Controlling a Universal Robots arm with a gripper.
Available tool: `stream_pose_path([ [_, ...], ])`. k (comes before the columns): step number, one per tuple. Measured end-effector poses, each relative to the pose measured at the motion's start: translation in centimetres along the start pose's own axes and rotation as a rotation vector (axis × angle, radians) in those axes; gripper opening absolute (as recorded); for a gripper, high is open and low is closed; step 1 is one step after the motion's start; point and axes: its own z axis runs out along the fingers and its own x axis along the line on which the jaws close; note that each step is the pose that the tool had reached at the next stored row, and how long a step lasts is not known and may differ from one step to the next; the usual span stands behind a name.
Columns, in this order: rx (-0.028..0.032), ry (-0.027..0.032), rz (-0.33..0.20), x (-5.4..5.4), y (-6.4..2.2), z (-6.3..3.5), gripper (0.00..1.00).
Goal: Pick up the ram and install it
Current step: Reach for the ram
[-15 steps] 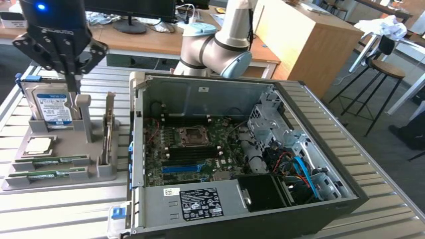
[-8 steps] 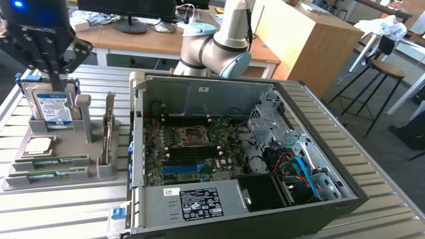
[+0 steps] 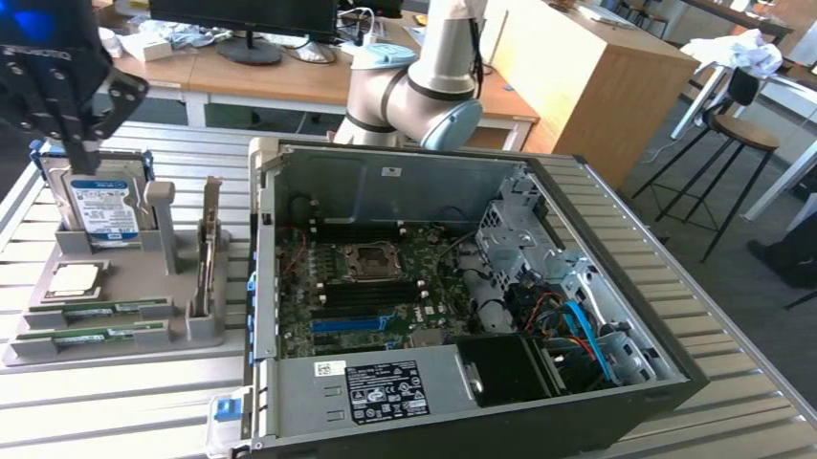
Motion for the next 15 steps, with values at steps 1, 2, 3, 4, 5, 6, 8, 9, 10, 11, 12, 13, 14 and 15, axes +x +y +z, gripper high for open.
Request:
stream_pose_path([
  [1, 0.0, 0.0001, 0.0, 0.27, -0.02, 0.0, 0.1],
  [2, 0.0001, 0.0003, 0.0, 0.53, -0.04, 0.0, 0.1],
  [3, 0.0001, 0.0003, 0.0, 0.76, -0.06, 0.0, 0.1],
  [4, 0.0002, 0.0004, 0.0, 0.94, -0.07, 0.0, 0.1],
  [5, 0.0002, 0.0004, 0.0, 1.04, -0.08, 0.01, 0.1],
  [6, 0.0002, 0.0003, 0.0, 1.05, -0.08, 0.01, 0.1],
  [8, 0.0002, 0.0003, 0.0, 1.05, -0.08, 0.01, 0.1],
  [9, 0.0002, 0.0003, 0.0, 1.05, -0.08, 0.01, 0.1],
  [10, 0.0002, 0.0004, 0.0, 1.05, -0.08, 0.01, 0.1],
  [11, 0.0002, 0.0005, 0.0, 1.06, -0.08, 0.0, 0.1],
  [12, 0.0002, 0.0004, 0.0, 1.06, -0.08, 0.01, 0.1],
  [13, 0.0003, 0.0005, -0.001, 1.06, -0.08, 0.01, 0.1],
  [14, 0.0003, 0.0008, -0.002, 1.06, -0.08, 0.02, 0.1],
  [15, 0.0002, 0.0011, -0.004, 1.06, -0.08, 0.07, 0.1],
])
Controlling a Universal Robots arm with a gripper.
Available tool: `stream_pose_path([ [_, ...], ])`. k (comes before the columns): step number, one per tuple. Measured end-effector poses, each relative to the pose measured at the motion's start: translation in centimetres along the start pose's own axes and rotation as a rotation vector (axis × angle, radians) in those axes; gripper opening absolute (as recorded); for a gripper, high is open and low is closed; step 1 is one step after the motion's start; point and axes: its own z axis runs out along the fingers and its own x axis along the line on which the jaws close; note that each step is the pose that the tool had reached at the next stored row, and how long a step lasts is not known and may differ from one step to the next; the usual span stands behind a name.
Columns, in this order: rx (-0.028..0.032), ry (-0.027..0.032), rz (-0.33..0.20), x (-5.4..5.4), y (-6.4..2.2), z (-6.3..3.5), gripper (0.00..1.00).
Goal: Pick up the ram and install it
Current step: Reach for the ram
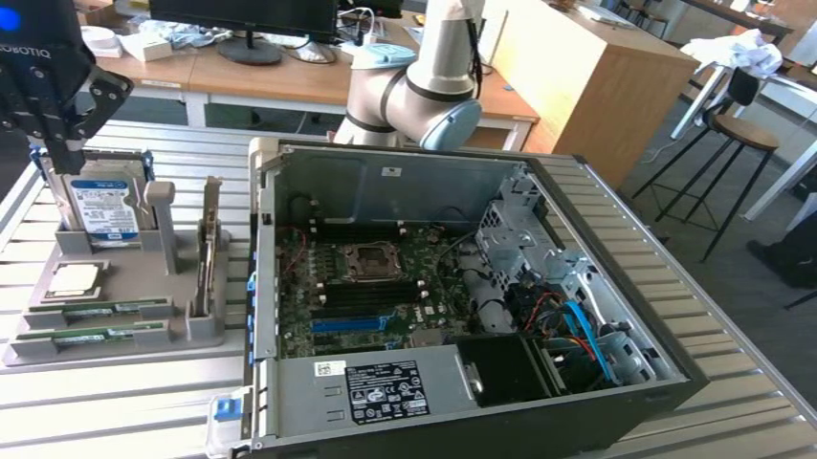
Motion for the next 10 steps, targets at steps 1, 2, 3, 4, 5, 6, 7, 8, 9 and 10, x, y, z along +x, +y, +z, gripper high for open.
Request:
stream_pose_path([
  [1, 0.0001, 0.0003, -0.002, 0.0, 0.0, 0.03, 0.1],
  [2, 0.0, 0.0006, -0.004, 0.0, 0.0, 0.07, 0.1],
  [3, 0.0, 0.0013, -0.008, 0.0, 0.0, 0.11, 0.1],
  [4, 0.0001, 0.0023, -0.012, 0.0, 0.0, 0.16, 0.1],
  [5, 0.0001, 0.0035, -0.017, 0.0, -0.01, 0.2, 0.1],
  [6, 0.0003, 0.0047, -0.024, 0.0, -0.01, 0.22, 0.1],
  [7, 0.0003, 0.0052, -0.03, 0.0, -0.01, 0.22, 0.1],
  [8, 0.0003, 0.0054, -0.033, 0.0, -0.01, 0.22, 0.1],
  [9, 0.0003, 0.0054, -0.033, 0.0, -0.01, 0.22, 0.1],
  [10, 0.0002, 0.0053, -0.033, 0.0, -0.01, 0.23, 0.1],
])
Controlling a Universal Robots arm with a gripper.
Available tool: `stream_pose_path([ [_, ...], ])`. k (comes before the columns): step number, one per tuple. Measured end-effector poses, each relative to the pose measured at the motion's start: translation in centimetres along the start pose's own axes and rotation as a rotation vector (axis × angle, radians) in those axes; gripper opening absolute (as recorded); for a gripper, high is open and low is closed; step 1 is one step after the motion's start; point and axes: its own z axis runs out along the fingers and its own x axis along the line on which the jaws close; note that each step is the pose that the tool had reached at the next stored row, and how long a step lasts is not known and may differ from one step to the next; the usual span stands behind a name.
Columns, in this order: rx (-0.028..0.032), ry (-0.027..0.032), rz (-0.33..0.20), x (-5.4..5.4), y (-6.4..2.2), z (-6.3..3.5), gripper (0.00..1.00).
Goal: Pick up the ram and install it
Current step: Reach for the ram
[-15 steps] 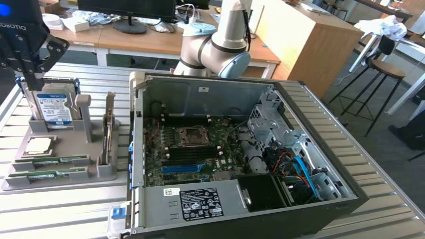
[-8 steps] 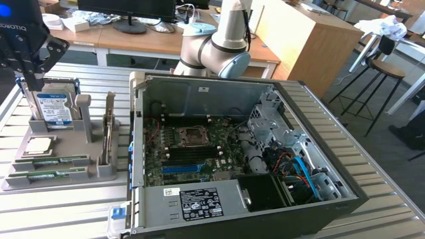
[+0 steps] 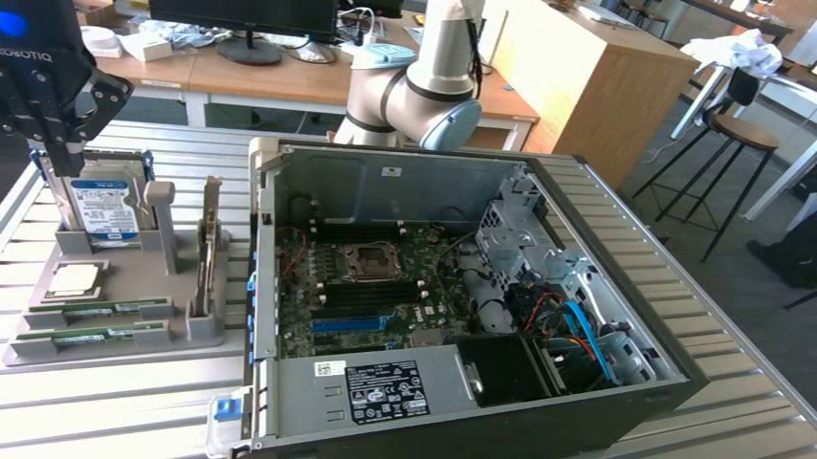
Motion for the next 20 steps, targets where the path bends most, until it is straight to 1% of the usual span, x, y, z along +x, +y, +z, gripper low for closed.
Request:
stream_pose_path([
  [4, -0.0001, -0.001, -0.007, -0.01, 0.0, 0.01, 0.1],
  [10, 0.0002, 0.0005, -0.042, 0.01, 0.0, 0.0, 0.1],
  [20, 0.0002, 0.0007, -0.045, 0.01, 0.0, 0.0, 0.1],
])
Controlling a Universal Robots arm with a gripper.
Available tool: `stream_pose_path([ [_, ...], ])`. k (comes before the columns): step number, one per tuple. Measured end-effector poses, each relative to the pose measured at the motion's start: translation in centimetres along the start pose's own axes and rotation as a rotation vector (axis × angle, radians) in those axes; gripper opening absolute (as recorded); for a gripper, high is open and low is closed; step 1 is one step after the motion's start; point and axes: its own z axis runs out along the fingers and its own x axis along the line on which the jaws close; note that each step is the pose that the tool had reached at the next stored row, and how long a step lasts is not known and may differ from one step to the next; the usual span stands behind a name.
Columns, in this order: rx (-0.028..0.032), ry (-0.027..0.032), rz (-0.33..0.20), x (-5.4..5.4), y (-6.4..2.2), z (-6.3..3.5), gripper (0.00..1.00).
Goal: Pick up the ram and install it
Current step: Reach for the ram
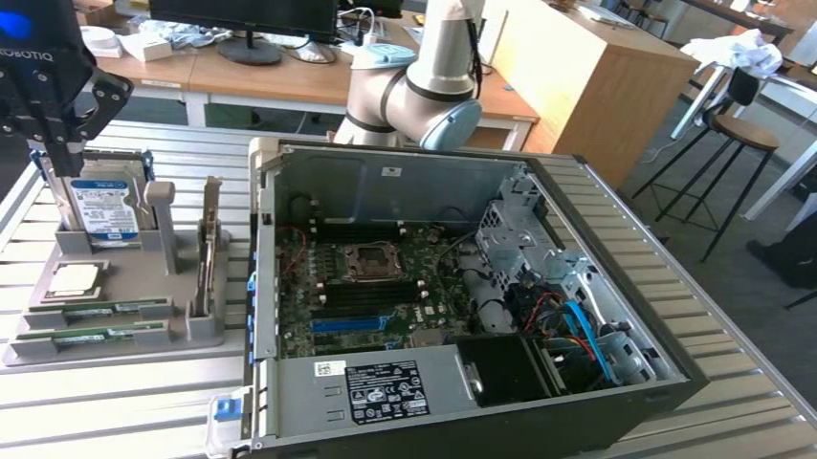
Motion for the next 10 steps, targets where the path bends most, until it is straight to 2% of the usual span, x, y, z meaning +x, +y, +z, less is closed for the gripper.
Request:
stream_pose_path([
  [10, 0.0, 0.001, -0.025, -0.01, -0.03, 0.01, 0.1],
])
